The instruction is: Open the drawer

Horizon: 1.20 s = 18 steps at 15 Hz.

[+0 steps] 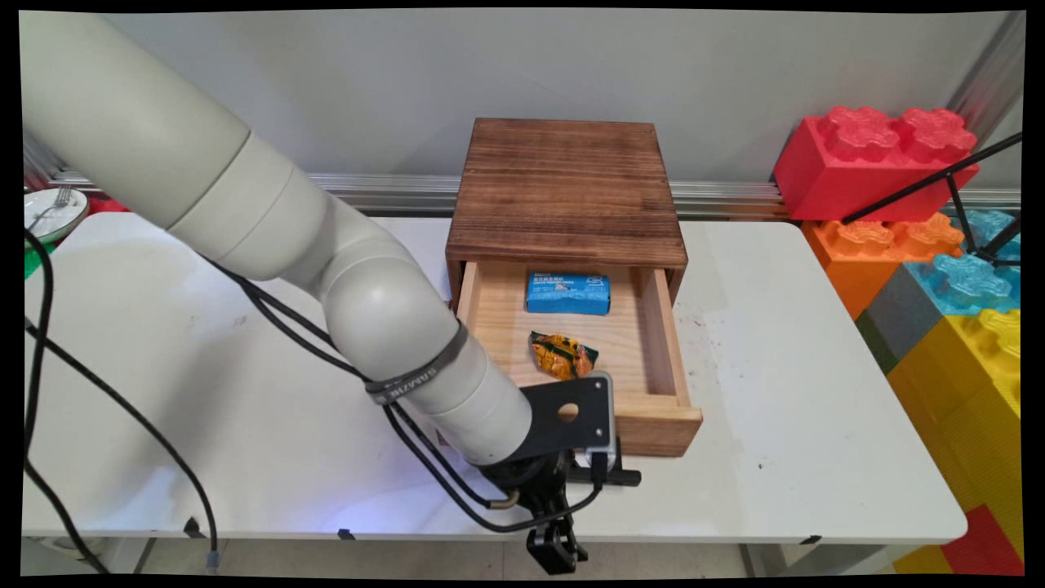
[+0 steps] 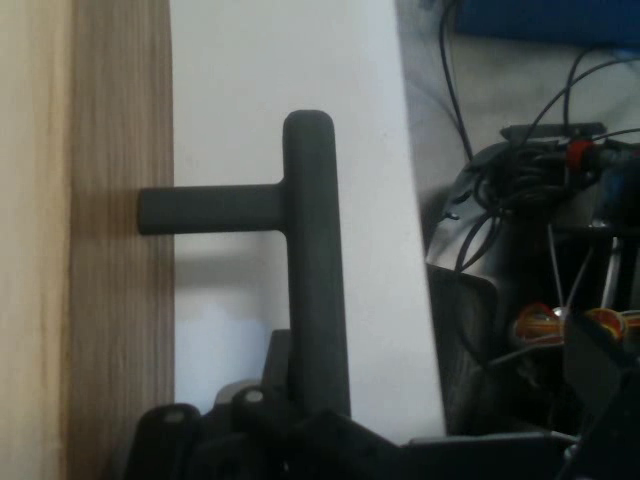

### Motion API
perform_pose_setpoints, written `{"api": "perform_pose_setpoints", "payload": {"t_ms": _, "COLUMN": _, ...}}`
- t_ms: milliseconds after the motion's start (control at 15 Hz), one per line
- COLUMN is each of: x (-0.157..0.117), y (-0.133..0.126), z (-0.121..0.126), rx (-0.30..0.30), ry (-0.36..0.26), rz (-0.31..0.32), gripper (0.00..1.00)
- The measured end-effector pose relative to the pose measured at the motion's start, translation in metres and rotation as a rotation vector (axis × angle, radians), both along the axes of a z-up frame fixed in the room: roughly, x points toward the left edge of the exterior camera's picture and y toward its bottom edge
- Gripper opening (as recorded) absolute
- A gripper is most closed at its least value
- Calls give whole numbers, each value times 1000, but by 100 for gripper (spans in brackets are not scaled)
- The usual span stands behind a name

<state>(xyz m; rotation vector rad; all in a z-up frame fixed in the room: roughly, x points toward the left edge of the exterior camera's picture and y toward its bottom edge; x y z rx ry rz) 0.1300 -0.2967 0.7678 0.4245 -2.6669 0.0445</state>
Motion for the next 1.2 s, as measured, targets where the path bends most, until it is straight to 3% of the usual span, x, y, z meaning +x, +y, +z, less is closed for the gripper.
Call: {"api": "perform_pose_setpoints", "payload": {"t_ms": 1200, "x": -13, "y": 37, "z": 2, "rx": 38, "ry": 25, "rz": -12, "gripper": 100}}
